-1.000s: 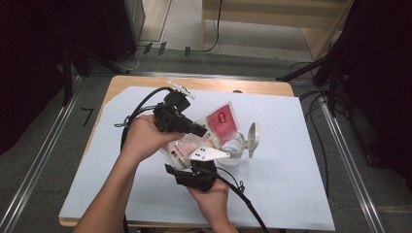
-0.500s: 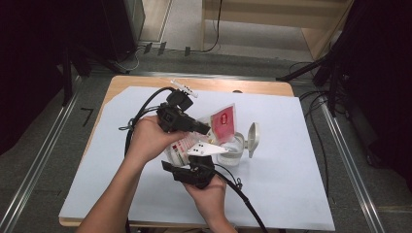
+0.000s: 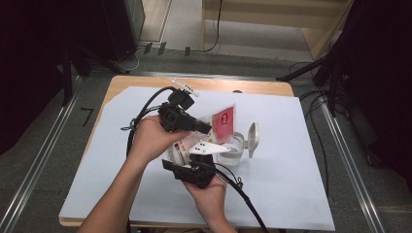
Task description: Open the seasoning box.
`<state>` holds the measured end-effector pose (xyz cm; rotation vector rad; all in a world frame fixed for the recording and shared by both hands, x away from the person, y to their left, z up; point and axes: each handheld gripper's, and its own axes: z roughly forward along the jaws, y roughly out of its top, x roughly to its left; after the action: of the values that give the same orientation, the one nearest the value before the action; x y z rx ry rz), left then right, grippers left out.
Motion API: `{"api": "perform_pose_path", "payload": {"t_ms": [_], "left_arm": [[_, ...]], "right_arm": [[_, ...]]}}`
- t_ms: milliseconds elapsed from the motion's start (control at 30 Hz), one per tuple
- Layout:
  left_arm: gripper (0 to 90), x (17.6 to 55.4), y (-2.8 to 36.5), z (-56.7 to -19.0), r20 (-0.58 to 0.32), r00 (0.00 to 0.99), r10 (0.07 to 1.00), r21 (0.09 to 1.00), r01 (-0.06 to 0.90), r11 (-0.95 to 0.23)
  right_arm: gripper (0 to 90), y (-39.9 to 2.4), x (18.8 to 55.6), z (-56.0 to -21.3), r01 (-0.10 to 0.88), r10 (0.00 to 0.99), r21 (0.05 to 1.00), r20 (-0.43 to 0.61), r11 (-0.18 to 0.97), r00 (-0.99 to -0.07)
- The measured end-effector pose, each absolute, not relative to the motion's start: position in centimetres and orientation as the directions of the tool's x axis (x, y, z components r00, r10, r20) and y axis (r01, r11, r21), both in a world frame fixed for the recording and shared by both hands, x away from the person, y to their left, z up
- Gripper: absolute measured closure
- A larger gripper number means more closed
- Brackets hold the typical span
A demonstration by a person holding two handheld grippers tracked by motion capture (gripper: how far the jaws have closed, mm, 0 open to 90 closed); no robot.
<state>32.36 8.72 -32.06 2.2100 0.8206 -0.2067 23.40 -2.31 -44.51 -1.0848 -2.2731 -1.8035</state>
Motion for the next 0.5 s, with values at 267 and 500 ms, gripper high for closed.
{"api": "perform_pose_path", "payload": {"t_ms": [267, 500], "left_arm": [[82.8, 31.87, 8.46, -31.6, -0.365, 0.788, 0.495, 0.607, 0.605, -0.515], [82.8, 31.62, 8.96, -31.04, -0.352, 0.782, 0.514, 0.597, 0.611, -0.52]], "right_arm": [[62.3, -2.82, 23.4, -44.36, 0.563, 0.47, 0.826, 0.488, 0.022, -0.735], [62.1, -3.0, 23.5, -44.58, 0.559, 0.47, 0.829, 0.487, 0.017, -0.736]]}}
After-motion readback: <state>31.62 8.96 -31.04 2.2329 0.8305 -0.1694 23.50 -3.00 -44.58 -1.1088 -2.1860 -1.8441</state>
